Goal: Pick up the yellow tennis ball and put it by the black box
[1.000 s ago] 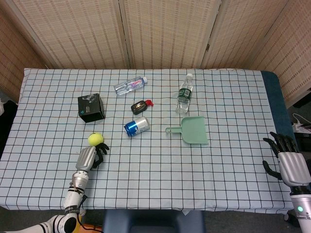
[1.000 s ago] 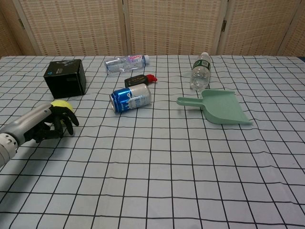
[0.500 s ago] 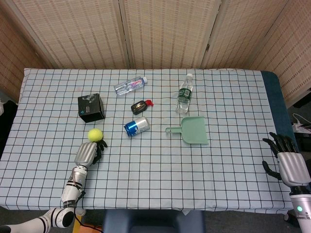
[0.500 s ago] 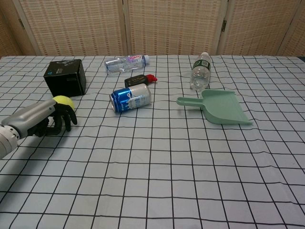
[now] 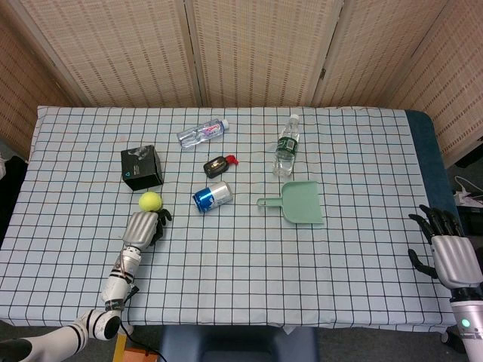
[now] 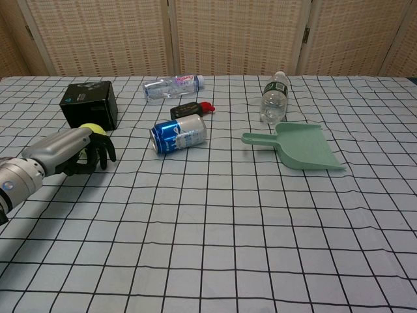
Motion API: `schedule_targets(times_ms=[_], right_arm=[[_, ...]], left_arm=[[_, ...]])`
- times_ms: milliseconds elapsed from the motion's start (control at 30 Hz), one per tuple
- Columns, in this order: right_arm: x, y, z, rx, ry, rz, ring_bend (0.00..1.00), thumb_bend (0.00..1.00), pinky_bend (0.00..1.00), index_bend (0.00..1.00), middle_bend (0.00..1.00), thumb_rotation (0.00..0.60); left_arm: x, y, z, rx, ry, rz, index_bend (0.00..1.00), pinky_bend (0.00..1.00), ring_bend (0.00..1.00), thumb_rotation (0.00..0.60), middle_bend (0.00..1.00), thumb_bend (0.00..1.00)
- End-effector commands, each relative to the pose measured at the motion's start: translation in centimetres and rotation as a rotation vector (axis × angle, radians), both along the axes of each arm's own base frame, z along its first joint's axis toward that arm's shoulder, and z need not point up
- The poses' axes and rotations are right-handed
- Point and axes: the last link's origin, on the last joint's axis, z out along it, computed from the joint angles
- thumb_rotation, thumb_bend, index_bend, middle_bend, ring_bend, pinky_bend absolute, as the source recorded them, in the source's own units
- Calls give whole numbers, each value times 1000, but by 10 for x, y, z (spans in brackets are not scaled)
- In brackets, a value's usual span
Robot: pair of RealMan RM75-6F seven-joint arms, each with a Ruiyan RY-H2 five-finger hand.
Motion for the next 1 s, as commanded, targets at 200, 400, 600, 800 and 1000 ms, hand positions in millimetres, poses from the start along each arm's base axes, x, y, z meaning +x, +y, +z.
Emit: schedule_targets(times_ms=[200,400,600,800,1000], right_arm=[[-1,0,-1,3,2,-3,0,311,9,184,37,600],[-1,-1,0,5,2,-8,0,311,9,184,37,600],[-1,-1,-1,7,2,-10,0,311,9,184,37,600],[-2,-1,-2,16,3,-12,0,311,9,185,37,600],[-2,-1,-3,19,1,-11,0,311,9,185,37,600]], left_arm=[[5,20,-1,4,52,-16,453,796,491,600,476,944],[9,34,-1,5,92,-34,411,754,458,600,456,865],[12,49,3,-5,139,-35,276,617,337,600,335,734],[15,60,11,2,171,-47,202,531,275,600,282,620],[16,65,15,-11,191,-47,178,426,200,600,234,549]])
